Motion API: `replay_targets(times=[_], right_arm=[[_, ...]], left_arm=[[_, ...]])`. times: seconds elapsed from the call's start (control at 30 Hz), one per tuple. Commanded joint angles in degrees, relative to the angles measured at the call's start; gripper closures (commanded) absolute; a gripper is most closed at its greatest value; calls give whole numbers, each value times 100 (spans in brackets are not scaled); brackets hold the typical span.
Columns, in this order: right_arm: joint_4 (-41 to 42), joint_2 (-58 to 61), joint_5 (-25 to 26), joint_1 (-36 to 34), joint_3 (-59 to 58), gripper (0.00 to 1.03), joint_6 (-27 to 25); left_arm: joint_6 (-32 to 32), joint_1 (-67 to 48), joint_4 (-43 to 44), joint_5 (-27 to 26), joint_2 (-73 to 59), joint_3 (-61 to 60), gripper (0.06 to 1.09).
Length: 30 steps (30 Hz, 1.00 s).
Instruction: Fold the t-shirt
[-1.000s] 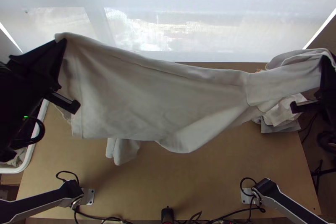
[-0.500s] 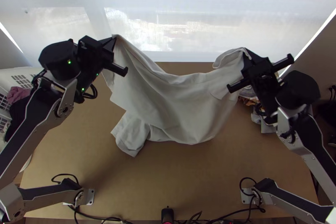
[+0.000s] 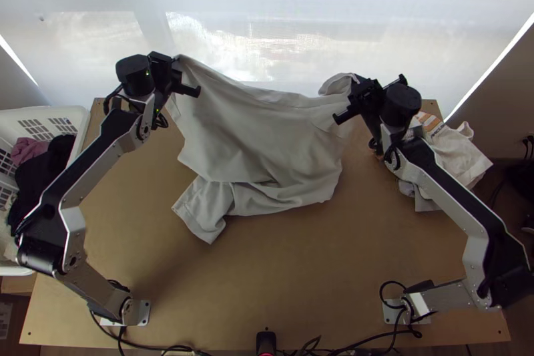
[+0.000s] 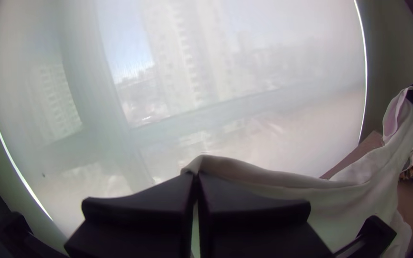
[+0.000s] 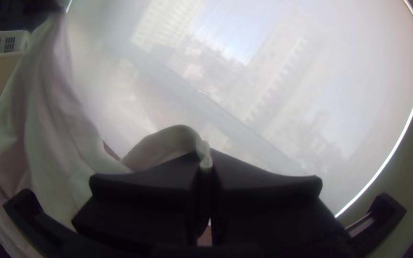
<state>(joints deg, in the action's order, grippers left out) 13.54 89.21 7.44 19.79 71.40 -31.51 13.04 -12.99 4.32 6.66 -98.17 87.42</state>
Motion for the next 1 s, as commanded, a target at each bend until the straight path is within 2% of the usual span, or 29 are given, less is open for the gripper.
replay_targets(times=[0.0,0.37,0.4,0.43,0.5,0.53,0.57,0.63,0.8,0.97], right_arm=[[360,1081,-59,-125,252,100,57],[483,1828,-50,34,296,100,162],[483,1837,-41,60,296,95,162],[483,1837,-41,77,296,76,180],[465,1767,64,148,322,31,224],[404,1696,126,183,349,19,259],[316,1617,161,218,375,13,294],[123,1371,205,315,401,6,365],[-405,668,302,754,375,5,672],[-853,185,337,1519,243,5,804]], left_arm=[[-29,227,561,2,-1002,30,105],[-65,271,728,29,-1670,153,105],[-82,271,728,29,-1688,162,105],[-91,271,728,29,-1697,170,105],[-100,262,728,29,-1714,188,105],[-100,253,728,29,-1714,188,105],[-100,253,720,29,-1714,188,105],[-135,253,711,38,-1697,170,105],[-267,245,685,38,-1451,-14,105],[-355,201,641,29,-1064,-331,105]])
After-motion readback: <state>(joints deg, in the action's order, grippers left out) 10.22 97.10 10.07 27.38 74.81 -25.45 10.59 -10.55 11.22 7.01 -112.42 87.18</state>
